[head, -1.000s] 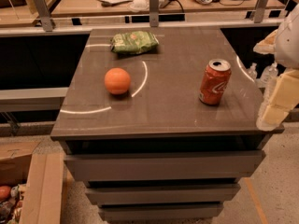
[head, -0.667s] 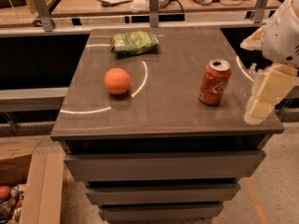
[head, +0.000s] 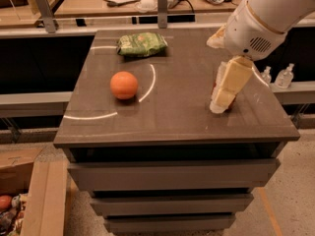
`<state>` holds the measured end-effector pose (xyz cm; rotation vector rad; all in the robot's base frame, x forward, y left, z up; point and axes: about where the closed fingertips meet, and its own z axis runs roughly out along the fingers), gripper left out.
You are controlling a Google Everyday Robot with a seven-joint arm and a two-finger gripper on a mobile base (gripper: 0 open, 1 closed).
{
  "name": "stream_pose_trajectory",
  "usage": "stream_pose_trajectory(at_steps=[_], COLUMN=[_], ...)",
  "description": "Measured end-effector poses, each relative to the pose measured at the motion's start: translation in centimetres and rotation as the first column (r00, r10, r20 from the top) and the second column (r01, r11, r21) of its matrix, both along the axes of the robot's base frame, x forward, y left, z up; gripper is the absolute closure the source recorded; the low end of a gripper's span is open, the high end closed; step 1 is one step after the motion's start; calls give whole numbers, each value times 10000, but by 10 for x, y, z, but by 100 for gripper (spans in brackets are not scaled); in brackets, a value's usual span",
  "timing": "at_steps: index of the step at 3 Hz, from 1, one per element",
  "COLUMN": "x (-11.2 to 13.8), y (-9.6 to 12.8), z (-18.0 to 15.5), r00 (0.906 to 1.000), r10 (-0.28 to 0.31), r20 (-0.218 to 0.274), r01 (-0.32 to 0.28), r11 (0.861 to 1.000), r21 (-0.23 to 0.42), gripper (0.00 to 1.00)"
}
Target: Pick orange
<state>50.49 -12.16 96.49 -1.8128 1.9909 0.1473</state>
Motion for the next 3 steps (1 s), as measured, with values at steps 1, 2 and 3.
stream_pose_trajectory(at_steps=[1,2,3], x=[32,60,81], y=[39,67,95], z=[-13,-25,-42], r00=[9974,9958,9981], r10=[619,645,472], r20=[366,647,396], r01=[-638,-726,-544], r11=[9965,9885,9764], r21=[541,1323,2089], gripper=[0,0,0])
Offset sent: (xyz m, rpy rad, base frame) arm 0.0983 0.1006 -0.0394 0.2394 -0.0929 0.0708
